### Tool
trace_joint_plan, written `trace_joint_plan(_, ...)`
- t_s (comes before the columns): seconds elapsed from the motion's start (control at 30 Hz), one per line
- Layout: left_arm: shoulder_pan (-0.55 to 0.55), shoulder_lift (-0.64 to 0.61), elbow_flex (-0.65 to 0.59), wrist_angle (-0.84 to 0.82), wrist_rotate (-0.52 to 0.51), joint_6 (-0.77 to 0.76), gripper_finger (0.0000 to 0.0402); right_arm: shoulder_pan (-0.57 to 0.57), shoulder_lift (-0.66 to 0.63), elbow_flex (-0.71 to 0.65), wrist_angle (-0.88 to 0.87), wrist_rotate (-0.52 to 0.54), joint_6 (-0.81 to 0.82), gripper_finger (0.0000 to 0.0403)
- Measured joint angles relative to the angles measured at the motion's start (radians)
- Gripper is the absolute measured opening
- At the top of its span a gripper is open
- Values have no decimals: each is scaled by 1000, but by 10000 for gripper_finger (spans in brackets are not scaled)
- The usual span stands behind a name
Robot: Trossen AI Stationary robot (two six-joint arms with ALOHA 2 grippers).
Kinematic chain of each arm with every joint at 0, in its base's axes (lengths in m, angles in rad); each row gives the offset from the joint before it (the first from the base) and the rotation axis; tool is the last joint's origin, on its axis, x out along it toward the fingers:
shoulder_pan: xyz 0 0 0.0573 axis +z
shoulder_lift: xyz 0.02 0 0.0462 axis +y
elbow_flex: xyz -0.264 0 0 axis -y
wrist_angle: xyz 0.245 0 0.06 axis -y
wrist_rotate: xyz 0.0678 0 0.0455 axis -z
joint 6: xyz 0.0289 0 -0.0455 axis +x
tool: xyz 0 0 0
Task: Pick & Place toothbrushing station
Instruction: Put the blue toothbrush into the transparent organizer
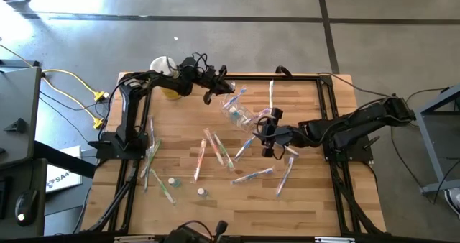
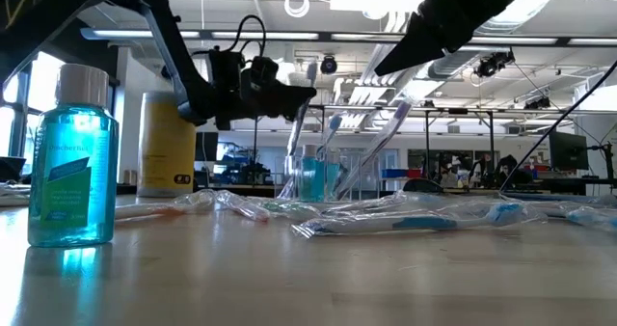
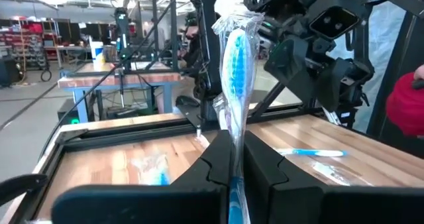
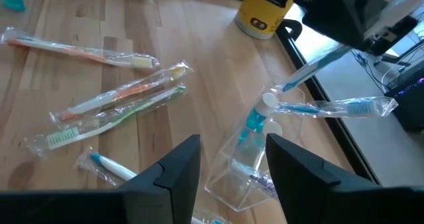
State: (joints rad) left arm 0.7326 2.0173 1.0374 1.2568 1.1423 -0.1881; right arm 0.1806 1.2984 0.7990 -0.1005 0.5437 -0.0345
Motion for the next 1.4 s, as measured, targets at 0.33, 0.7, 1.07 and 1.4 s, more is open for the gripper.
trace_joint_plan(0.33,0,43,-20,-3,12,-29,10,0,0,0,8,-1,3,164)
trace_joint_plan(0.7,-8,43,-88,-2,21,-46,27,0,0,0,17,-1,3,164)
trace_joint_plan(1.07,-41,43,-89,-111,28,-81,30,0,0,0,26,-1,2,164)
trace_joint_plan(1.4,-41,43,-89,-134,57,-80,31,0,0,0,30,-1,3,164)
